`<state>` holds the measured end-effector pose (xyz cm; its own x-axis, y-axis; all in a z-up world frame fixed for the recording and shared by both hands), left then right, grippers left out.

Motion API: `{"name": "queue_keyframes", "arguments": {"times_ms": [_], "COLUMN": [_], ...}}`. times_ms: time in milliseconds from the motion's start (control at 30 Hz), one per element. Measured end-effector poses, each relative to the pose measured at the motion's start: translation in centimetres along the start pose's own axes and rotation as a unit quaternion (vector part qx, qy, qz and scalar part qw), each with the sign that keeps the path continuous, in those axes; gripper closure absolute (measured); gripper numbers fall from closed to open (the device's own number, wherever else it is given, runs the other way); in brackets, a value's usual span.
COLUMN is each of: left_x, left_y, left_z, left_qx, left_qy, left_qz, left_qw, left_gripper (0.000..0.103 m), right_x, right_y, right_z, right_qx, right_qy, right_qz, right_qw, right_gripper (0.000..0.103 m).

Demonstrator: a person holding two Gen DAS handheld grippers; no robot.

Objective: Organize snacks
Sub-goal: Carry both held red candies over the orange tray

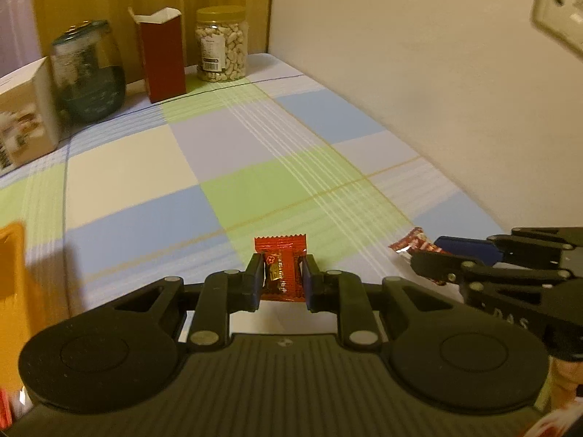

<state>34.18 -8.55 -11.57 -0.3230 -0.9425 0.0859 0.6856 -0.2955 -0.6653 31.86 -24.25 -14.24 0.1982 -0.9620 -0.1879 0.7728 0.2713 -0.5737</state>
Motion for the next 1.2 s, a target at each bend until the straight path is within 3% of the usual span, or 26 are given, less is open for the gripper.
{"name": "queue_keyframes", "arguments": {"times_ms": [633,1200], "left_x": [-0.3,-4.5], "left_y": [-19.1,-26.6], "left_z": [-5.1,-9.8], "left_qx": [0.063,0.076], "left_qy": [-0.061,-0.096], "left_qz": [0.043,0.093], "left_qw": [0.9952,0.9881], "left_gripper": [0.084,0.084], "right_x": [-7.6,-15.1], "right_y": [-13.4,-16.6], "right_z": [-2.6,-4.8], "right_qx": [0.01,0.013], "right_qy": [0.029,-0.007], "right_qz": [-0.001,0.041], "right_qw": [1.0,0.999], "right_gripper": [0.079,0.079]}}
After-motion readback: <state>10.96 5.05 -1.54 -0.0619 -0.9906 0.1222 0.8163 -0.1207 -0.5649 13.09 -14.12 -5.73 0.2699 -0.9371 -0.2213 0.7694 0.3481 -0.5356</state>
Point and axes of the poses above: each gripper's, at about its wrist camera, not at the fingertips, and y roughly the way its jaws point, x to its right, z to its top, the point moved 5 cm from there along y, roughly the way its jaws point, and after that the axes turned 5 degrees about x, right-handed, at the moved point
